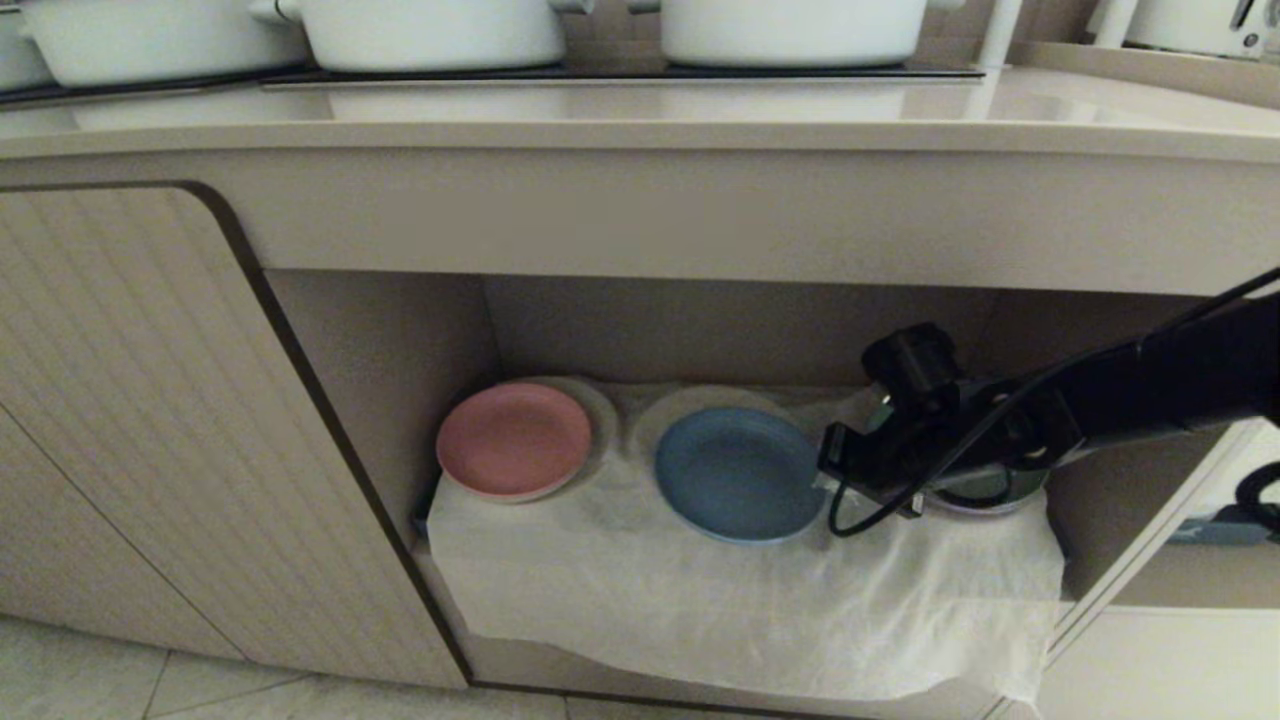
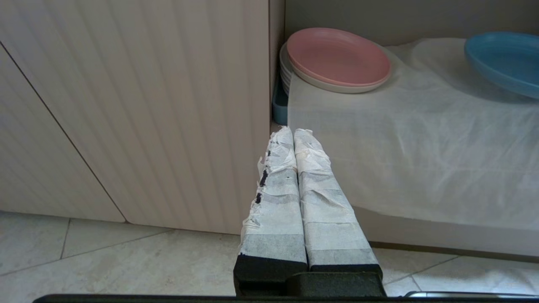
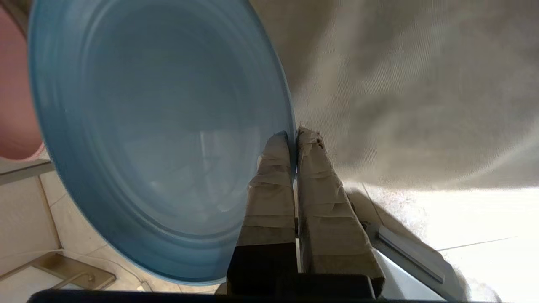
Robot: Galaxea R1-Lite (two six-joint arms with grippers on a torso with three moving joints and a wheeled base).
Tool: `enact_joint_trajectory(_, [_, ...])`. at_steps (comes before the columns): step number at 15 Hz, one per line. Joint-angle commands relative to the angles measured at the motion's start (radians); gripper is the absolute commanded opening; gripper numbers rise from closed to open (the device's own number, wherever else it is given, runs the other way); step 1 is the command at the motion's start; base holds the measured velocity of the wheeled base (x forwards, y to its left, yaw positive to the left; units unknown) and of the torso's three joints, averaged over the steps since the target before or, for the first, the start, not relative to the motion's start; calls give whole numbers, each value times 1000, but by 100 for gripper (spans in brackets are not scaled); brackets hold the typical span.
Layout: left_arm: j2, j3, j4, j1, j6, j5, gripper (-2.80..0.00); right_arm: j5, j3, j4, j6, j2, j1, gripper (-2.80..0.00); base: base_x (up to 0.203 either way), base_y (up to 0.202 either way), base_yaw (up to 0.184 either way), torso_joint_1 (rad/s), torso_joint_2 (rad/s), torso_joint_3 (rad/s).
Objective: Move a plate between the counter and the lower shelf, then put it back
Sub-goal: Put the plate in the cupboard
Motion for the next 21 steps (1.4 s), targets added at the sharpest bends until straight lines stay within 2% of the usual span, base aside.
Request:
enact_joint_trajectory(1, [0, 0, 0, 0, -1, 0, -280, 1, -36, 13, 4, 26, -1, -280, 0, 0, 0, 0, 0, 0])
enact_joint_trajectory(6, [0, 0, 0, 0, -1, 0, -280, -24, -121, 22, 69, 88, 0, -280, 0, 0, 0, 0, 0, 0])
enact_joint_trajectory(10, [0, 0, 0, 0, -1, 0, -280, -74, -169, 22, 88, 131, 0, -280, 0, 0, 0, 0, 0, 0])
enact_joint_trajectory(17, [0, 0, 0, 0, -1, 0, -280, -80, -205, 23, 127, 169, 0, -280, 0, 0, 0, 0, 0, 0])
enact_joint_trajectory(21, [0, 0, 0, 0, -1, 0, -280, -123, -273, 79, 139, 200, 2, -280, 0, 0, 0, 0, 0, 0])
